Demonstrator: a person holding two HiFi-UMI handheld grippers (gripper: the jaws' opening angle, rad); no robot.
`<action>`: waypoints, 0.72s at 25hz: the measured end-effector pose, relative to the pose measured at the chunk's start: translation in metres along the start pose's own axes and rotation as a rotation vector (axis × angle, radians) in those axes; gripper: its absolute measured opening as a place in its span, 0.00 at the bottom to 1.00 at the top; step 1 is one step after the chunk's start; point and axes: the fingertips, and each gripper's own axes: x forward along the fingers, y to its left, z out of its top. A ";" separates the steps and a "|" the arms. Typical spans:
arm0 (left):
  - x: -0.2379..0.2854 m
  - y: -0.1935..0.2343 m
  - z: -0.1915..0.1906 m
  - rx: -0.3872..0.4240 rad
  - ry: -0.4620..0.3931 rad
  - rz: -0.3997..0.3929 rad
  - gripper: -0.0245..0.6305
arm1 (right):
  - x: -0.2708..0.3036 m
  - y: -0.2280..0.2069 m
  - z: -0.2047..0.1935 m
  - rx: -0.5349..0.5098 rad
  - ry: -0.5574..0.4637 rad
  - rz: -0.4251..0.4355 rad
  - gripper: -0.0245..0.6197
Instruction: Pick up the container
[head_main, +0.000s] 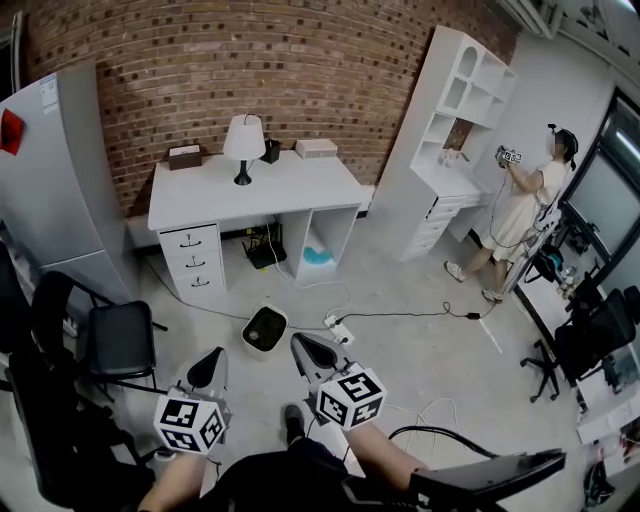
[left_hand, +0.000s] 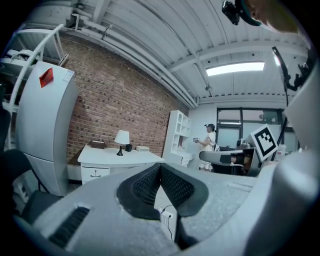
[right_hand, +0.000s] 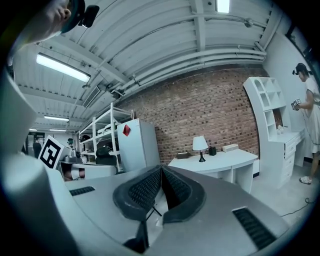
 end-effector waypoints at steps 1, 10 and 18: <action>0.006 0.004 0.001 -0.004 -0.002 0.011 0.05 | 0.006 -0.005 0.002 -0.003 0.000 0.010 0.05; 0.086 0.027 0.016 -0.020 -0.009 0.072 0.05 | 0.072 -0.073 0.021 -0.011 0.010 0.091 0.05; 0.171 0.031 0.026 -0.034 0.012 0.103 0.05 | 0.110 -0.149 0.032 0.016 0.028 0.130 0.05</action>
